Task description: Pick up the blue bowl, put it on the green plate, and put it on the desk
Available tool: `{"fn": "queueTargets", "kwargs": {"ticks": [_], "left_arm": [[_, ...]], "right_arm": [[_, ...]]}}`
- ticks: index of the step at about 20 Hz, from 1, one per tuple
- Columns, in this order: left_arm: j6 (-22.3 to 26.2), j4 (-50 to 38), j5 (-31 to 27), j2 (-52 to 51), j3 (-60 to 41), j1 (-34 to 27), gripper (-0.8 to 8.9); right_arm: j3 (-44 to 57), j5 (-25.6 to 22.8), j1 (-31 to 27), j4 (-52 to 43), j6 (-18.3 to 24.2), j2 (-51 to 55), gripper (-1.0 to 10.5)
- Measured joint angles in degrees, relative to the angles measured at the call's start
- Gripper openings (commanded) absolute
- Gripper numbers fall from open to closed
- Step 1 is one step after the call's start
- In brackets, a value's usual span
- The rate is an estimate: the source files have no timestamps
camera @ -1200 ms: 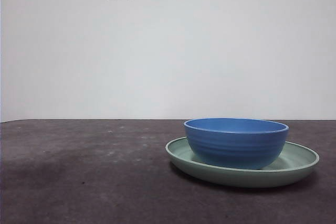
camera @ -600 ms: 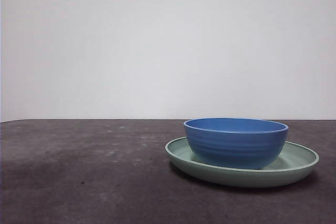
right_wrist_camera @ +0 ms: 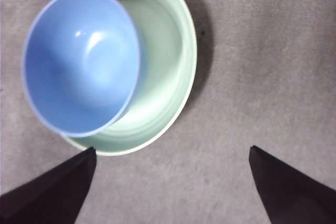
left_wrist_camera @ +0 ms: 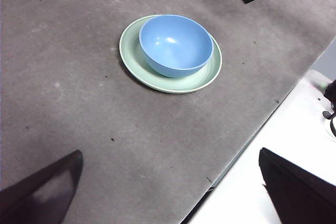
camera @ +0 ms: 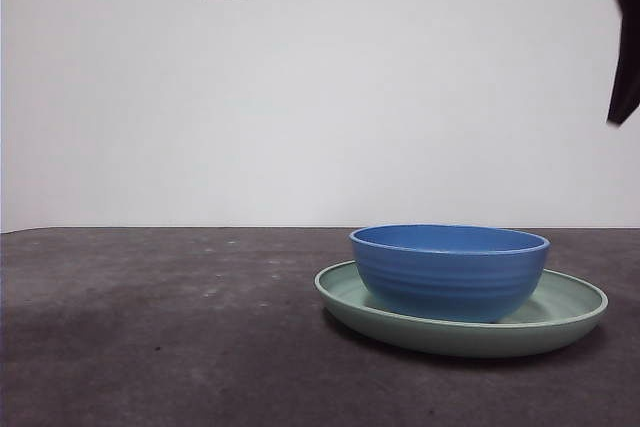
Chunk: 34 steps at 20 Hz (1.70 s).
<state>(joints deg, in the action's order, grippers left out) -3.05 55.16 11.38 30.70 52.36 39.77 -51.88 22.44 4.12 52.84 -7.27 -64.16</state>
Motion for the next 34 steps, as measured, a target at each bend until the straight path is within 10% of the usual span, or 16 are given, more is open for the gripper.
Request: {"fn": "queueTargets", "kwargs": {"ticks": [20, 29, 34], "left_arm": [[-0.7, -0.1, 0.0, 0.0, 0.0, 0.0, 6.25], [-0.8, -0.1, 0.0, 0.0, 0.0, 0.0, 6.25], [-0.9, -0.1, 0.0, 0.0, 0.0, 0.0, 6.25]], "right_arm": [[0.0, 2.7, 1.7, -19.1, 1.0, -26.2, 3.6], [-0.3, 2.7, 3.8, -21.4, 1.0, -29.9, 0.0], [-0.5, 3.5, 3.7, -22.4, 0.7, -30.3, 0.1]]}}
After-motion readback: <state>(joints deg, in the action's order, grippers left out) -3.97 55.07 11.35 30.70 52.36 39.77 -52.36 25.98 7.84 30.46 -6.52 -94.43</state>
